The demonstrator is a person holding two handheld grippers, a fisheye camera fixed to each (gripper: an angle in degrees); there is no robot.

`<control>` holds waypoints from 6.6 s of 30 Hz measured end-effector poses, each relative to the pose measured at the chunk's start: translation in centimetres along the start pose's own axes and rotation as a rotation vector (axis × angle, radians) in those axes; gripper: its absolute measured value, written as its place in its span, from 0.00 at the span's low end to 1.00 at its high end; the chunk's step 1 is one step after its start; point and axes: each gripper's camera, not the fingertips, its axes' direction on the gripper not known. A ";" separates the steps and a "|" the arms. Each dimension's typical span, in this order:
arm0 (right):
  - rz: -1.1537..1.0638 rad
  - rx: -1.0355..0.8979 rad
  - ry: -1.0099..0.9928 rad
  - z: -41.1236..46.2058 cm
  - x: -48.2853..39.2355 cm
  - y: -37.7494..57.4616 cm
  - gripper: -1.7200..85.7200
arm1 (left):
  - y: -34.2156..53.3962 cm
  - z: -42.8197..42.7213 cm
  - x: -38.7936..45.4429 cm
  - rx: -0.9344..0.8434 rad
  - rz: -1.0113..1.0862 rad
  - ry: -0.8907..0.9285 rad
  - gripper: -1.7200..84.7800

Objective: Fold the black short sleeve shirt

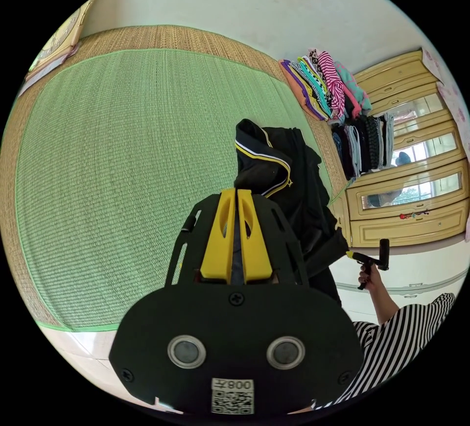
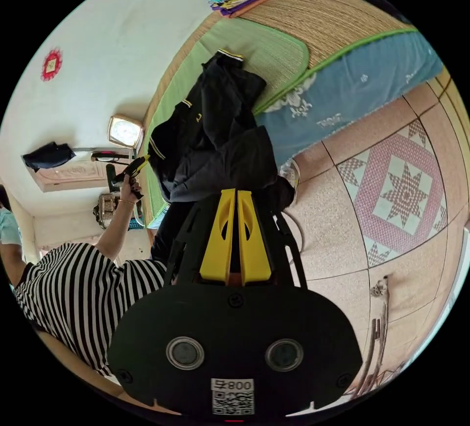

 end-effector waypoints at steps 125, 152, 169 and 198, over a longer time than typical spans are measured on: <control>-1.184 1.463 -0.073 -32.9 -92.9 68.2 0.02 | 59.4 -35.0 20.0 1.282 0.779 -0.228 0.03; -0.548 0.248 0.333 8.0 -78.0 -18.1 0.08 | 4.3 -6.0 -15.0 0.226 -0.033 -0.271 0.09; -0.296 -0.160 0.214 12.8 -43.2 -4.4 0.12 | 30.6 0.2 -25.2 -0.095 -0.475 0.301 0.16; -0.066 -0.198 0.095 -2.0 -16.5 -8.1 0.02 | 26.4 -2.3 -20.6 -0.078 -0.550 0.374 0.06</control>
